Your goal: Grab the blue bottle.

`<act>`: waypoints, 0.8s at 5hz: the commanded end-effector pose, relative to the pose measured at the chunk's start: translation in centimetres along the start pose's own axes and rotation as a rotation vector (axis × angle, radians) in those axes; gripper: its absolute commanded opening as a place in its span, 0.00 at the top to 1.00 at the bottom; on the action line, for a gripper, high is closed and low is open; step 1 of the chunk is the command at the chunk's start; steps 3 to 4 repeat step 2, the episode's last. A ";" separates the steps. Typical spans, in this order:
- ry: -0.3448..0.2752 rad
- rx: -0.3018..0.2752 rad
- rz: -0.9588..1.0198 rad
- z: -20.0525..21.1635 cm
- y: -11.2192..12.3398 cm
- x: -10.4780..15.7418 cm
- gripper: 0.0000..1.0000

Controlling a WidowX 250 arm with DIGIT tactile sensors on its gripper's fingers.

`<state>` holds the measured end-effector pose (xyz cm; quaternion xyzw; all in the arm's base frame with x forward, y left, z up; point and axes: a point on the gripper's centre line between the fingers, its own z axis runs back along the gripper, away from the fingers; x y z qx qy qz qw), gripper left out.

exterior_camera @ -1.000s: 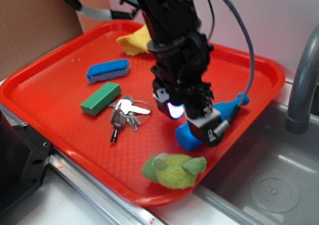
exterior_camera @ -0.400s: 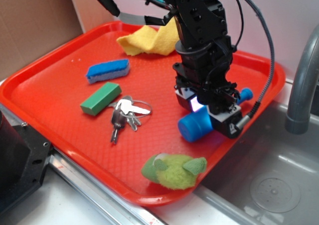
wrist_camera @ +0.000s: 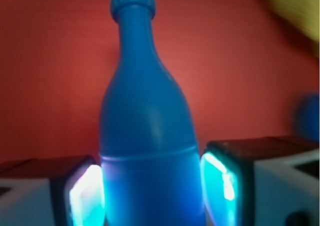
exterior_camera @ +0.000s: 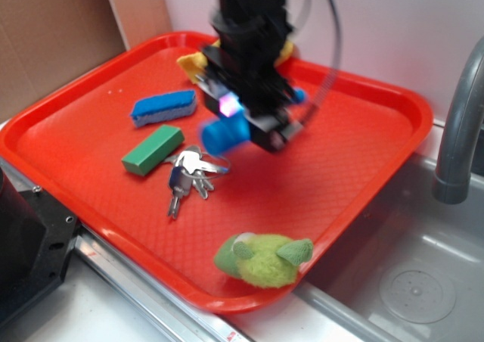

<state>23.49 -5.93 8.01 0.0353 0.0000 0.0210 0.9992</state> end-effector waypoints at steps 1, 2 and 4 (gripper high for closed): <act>0.015 -0.040 0.236 9.9 6.3 -2.3 1.00; -0.062 -0.072 0.238 12.7 6.8 -3.5 1.00; -0.062 -0.072 0.238 12.7 6.8 -3.5 1.00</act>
